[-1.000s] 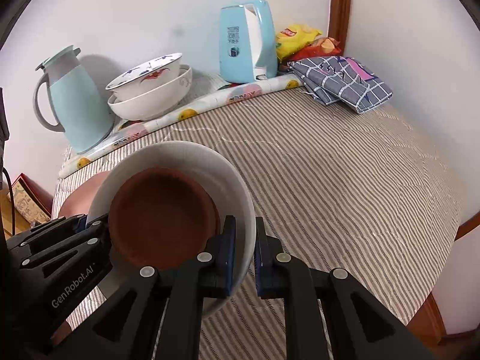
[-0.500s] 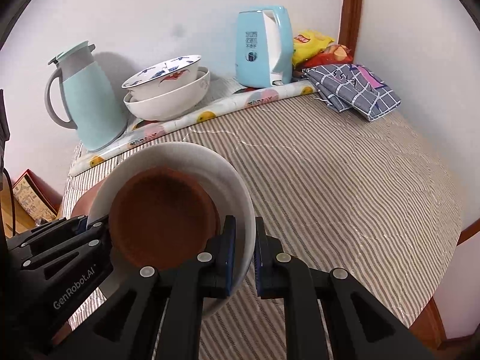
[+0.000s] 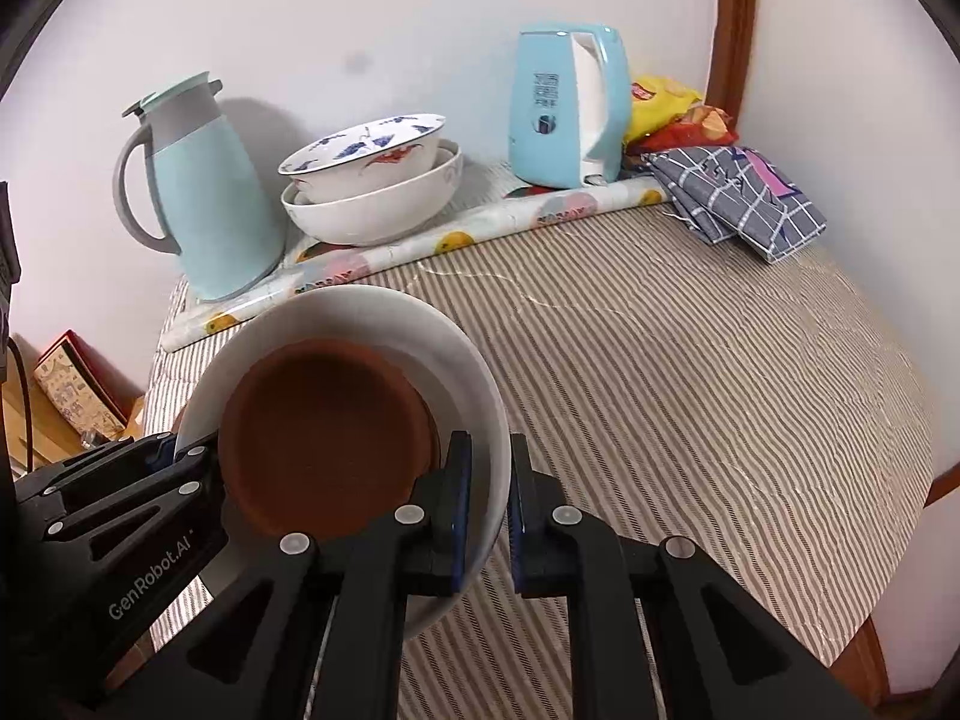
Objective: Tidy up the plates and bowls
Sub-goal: 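Lift the white bowl with both grippers and carry it over the pink plate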
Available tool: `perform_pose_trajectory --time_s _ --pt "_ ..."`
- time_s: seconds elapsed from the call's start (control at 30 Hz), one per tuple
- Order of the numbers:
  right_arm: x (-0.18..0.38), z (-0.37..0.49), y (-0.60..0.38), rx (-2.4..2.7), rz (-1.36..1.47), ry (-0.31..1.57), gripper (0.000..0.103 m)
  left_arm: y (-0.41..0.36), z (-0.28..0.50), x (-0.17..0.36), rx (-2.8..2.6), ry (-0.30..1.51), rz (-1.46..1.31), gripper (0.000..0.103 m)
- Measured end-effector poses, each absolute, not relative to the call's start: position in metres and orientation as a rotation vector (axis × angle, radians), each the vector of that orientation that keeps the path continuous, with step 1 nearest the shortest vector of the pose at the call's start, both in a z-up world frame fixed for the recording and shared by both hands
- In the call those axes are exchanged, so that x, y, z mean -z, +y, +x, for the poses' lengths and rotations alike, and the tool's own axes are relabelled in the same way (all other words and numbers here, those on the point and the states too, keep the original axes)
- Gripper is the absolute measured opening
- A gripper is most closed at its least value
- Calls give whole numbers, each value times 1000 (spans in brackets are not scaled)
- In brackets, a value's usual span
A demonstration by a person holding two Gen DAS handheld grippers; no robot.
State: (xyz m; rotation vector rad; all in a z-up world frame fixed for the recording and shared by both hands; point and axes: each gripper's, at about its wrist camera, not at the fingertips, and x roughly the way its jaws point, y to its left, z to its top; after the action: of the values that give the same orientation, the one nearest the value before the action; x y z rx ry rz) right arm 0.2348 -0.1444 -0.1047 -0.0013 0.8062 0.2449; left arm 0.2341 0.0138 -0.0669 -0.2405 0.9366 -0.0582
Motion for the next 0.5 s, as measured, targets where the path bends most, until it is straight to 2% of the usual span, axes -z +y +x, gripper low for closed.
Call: perform_pose_trajectory --time_s 0.5 --pt "112 241 -100 -313 -15 821 11 55 230 75 -11 942 -248 12"
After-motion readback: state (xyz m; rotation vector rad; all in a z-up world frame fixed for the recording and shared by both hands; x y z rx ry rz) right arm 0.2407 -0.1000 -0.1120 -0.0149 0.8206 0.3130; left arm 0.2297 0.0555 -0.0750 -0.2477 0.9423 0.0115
